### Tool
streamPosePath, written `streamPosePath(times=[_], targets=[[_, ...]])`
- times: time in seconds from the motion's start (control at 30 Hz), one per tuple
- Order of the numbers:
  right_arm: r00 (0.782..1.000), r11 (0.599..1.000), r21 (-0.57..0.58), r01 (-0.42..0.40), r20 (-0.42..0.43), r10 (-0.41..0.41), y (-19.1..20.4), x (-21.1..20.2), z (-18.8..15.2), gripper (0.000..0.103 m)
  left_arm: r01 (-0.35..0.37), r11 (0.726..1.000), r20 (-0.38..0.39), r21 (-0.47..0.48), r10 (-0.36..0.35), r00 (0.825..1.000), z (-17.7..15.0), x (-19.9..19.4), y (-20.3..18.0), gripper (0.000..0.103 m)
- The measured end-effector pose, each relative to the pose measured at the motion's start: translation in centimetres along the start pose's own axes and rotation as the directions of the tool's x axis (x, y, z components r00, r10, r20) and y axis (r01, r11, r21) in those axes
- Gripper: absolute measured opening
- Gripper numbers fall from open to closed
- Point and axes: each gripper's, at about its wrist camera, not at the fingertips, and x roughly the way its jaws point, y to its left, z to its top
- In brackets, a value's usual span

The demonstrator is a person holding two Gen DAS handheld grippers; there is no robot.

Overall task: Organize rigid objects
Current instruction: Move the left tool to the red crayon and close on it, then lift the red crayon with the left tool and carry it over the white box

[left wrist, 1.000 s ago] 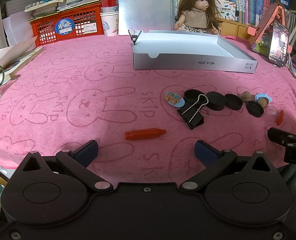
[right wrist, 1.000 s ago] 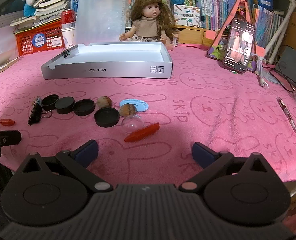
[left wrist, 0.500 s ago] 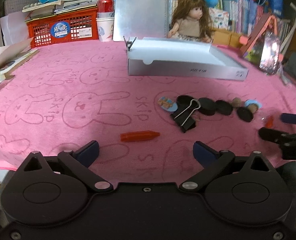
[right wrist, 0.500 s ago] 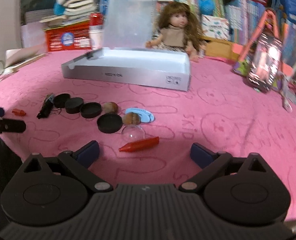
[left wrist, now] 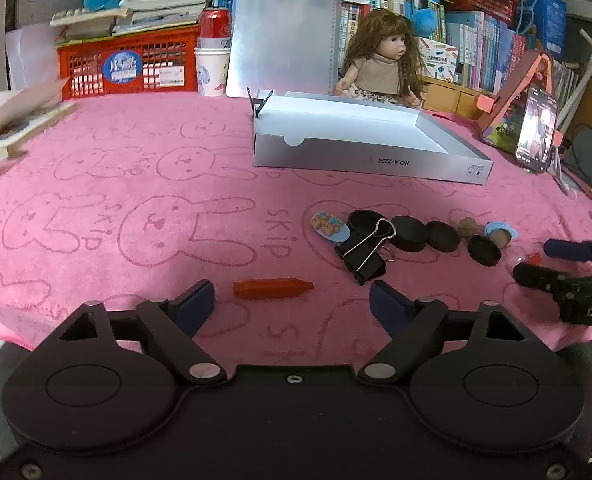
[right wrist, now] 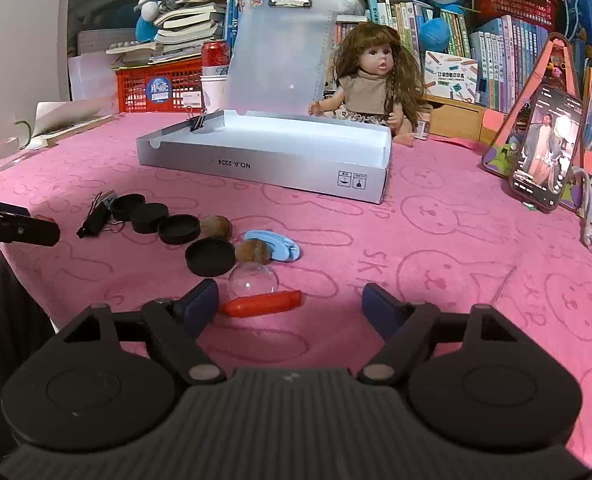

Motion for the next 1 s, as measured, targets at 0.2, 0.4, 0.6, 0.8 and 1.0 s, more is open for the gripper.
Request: streamPosePath(times=[0.2,0.4,0.6,0.8,1.0], targets=[[1.0,1.0,-0.015,-0.014,0.008,0.014,0.5,-0.4,-0.1,0.07,-0.022,0.999,0.024,0.04,0.021,0.999,-0.5,0.0,-0.5,0.076],[1.0,1.0,-0.019,-0.02,0.022,0.02,0.9,-0.7,-0.3,0.053,-0.043,0.998,0.038,0.052,0.041,0.998,-0.7,0.2,-0.7,0.072],[0.999,1.0,-0.016,0.018,0.042,-0.017,1.9,-0.9,-0.5,0.048,-0.063,0.997,0.065,0.047,0.06,0.996,-0.9,0.2,-0.9,0.05],[0.999,0.999,0.016,0.033,0.039,-0.034,2.1,-1.1,-0.4,0.047,-0.06,0.998,0.069,0.023,0.059,0.996,-0.6,0.1,-0.5,0.042],[0.998,0.998,0.038,0.05,0.042,-0.051,2.4,-1.4,0.3,0.047,-0.047,0.999,0.071,0.012,0.046,0.996,-0.3,-0.4,-0.5,0.042]])
